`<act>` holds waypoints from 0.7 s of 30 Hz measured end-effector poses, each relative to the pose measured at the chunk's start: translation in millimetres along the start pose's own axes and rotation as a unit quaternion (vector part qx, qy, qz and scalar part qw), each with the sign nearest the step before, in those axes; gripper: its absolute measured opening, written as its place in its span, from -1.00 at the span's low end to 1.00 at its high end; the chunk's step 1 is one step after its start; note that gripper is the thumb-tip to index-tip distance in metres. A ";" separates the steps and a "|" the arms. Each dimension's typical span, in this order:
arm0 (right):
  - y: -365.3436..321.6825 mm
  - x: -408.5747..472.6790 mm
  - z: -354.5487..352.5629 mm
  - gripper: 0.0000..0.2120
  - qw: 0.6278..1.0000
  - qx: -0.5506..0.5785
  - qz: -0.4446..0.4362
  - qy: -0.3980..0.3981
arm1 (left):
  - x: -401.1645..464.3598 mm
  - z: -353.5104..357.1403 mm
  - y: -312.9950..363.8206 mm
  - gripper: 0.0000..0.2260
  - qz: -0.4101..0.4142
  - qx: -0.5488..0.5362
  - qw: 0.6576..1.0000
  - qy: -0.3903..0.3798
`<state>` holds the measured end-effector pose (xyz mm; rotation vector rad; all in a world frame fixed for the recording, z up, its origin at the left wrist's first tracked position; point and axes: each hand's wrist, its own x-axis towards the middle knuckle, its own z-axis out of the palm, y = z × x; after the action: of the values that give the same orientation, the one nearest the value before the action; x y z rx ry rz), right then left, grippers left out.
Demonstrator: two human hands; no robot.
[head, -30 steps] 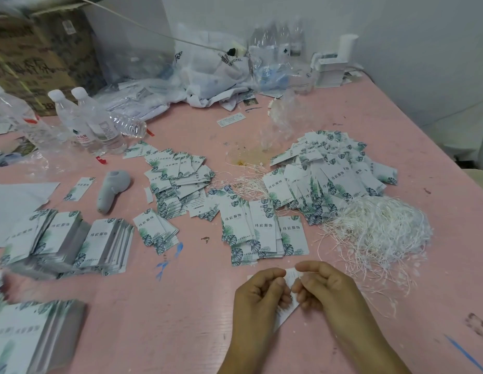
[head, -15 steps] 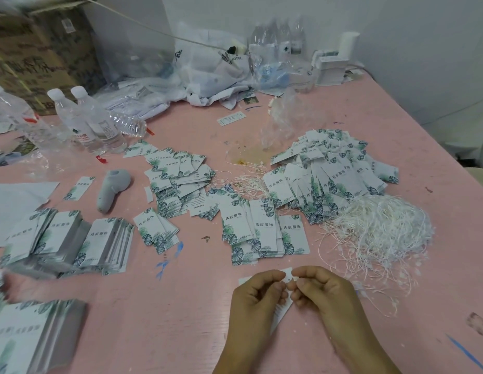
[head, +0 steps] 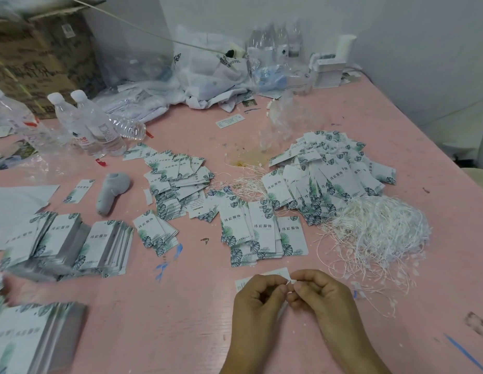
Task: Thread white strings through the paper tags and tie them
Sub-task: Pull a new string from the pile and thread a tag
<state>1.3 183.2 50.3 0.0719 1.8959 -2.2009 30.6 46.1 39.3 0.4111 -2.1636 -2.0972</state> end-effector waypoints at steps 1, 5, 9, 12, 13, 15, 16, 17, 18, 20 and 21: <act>0.6 0.2 -0.5 -0.75 1.000 0.006 0.002 0.001 | -0.3 -0.5 0.5 -0.78 0.006 0.005 1.000 0.000; 3.1 1.9 -2.3 -0.78 0.999 0.029 0.013 0.005 | -3.6 -0.4 4.0 -0.81 0.010 -0.014 1.000 0.002; 4.9 2.4 -2.0 -0.83 0.999 0.034 0.006 0.015 | -1.8 0.1 3.7 -0.83 -0.001 -0.015 1.000 -0.008; 6.0 1.3 -1.8 -0.86 0.999 0.027 -0.008 0.023 | 0.3 0.7 3.4 -0.87 -0.015 -0.013 1.000 -0.021; 6.3 0.7 -1.4 -0.86 0.999 0.025 -0.013 0.024 | 0.6 1.0 3.0 -0.88 -0.020 -0.015 0.999 -0.021; 6.8 0.3 -0.3 -0.86 0.999 0.024 -0.021 0.026 | 0.8 1.6 2.2 -0.90 -0.023 -0.025 0.999 -0.016; 7.1 0.1 0.0 -0.86 0.999 0.023 -0.023 0.026 | 0.6 1.7 1.8 -0.92 -0.023 -0.029 0.999 -0.013; 7.4 0.2 0.3 -0.85 0.999 0.023 -0.023 0.026 | 0.6 1.8 1.3 -0.92 -0.022 -0.030 0.999 -0.011; 7.7 0.3 0.3 -0.84 0.999 0.023 -0.023 0.025 | 0.4 1.9 0.7 -0.90 -0.019 -0.028 0.999 -0.011; 7.7 0.5 -0.3 -0.81 0.999 0.023 -0.023 0.025 | 0.5 2.1 -0.3 -0.82 -0.011 -0.014 1.000 -0.007; 7.1 0.5 -0.2 -0.80 0.999 0.024 -0.023 0.026 | 0.6 2.5 -0.1 -0.80 -0.006 -0.008 1.000 -0.002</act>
<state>2.2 182.3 43.3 0.0967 1.8898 -2.2974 29.4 48.4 39.0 0.4197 -2.1498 -2.1232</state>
